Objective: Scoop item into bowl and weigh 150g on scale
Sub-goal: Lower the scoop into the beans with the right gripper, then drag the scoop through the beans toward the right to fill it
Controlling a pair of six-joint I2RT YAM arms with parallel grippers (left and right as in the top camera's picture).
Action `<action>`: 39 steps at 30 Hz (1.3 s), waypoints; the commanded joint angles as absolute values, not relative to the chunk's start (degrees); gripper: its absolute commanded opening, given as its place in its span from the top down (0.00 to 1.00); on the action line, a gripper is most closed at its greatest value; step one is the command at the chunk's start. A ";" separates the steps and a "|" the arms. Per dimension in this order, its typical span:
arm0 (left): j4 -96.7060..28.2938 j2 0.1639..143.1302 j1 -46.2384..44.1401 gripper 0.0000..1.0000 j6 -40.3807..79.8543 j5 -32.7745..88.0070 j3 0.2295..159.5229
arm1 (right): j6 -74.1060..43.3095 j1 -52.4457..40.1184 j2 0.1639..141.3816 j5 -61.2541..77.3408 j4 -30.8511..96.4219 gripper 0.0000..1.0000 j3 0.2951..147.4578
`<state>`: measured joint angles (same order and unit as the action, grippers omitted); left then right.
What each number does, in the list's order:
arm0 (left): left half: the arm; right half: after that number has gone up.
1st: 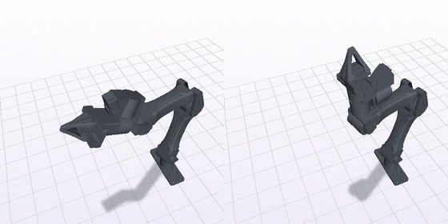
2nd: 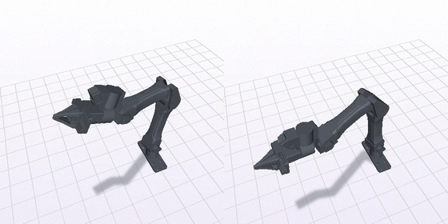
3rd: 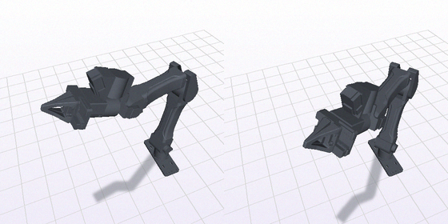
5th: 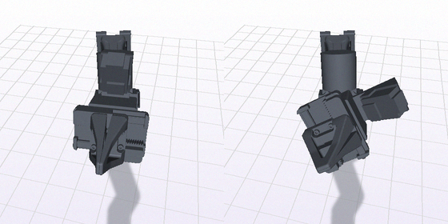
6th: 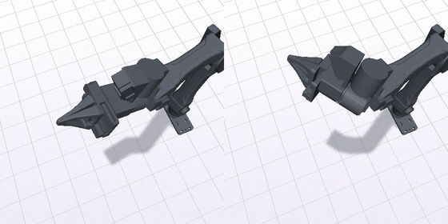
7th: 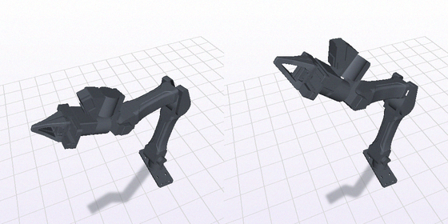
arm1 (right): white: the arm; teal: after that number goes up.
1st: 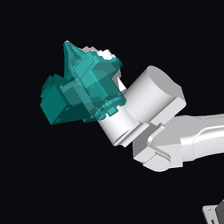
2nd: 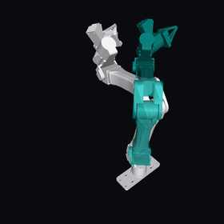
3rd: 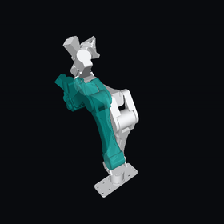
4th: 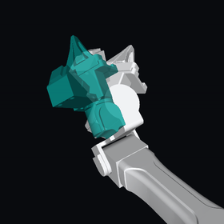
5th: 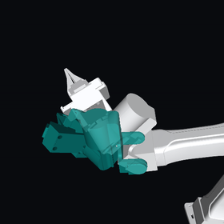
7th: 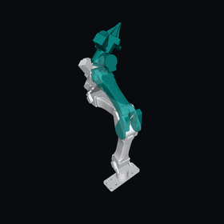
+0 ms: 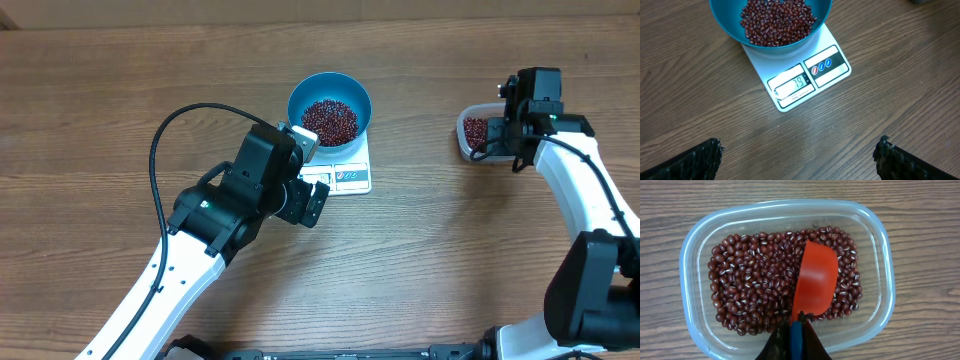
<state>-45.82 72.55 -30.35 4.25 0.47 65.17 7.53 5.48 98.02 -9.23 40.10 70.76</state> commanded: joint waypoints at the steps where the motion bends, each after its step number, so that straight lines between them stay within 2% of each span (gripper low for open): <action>1: -45.84 72.88 -30.28 0.00 3.38 0.93 64.95 | 7.29 5.61 99.13 -7.51 40.47 0.96 70.46; 10: -45.87 72.88 -30.28 0.00 3.38 0.93 64.95 | 7.60 7.03 99.13 0.86 38.92 0.96 70.46; 21: -45.87 72.88 -30.28 0.00 3.38 0.93 64.95 | 11.18 14.13 99.15 16.95 39.07 0.96 70.46; 39: -45.87 72.88 -30.28 0.01 3.38 0.93 64.95 | 19.79 15.51 99.15 25.91 41.01 0.96 70.46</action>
<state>-45.82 72.55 -30.35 4.25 0.47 65.17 17.87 15.51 98.87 22.26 41.15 70.76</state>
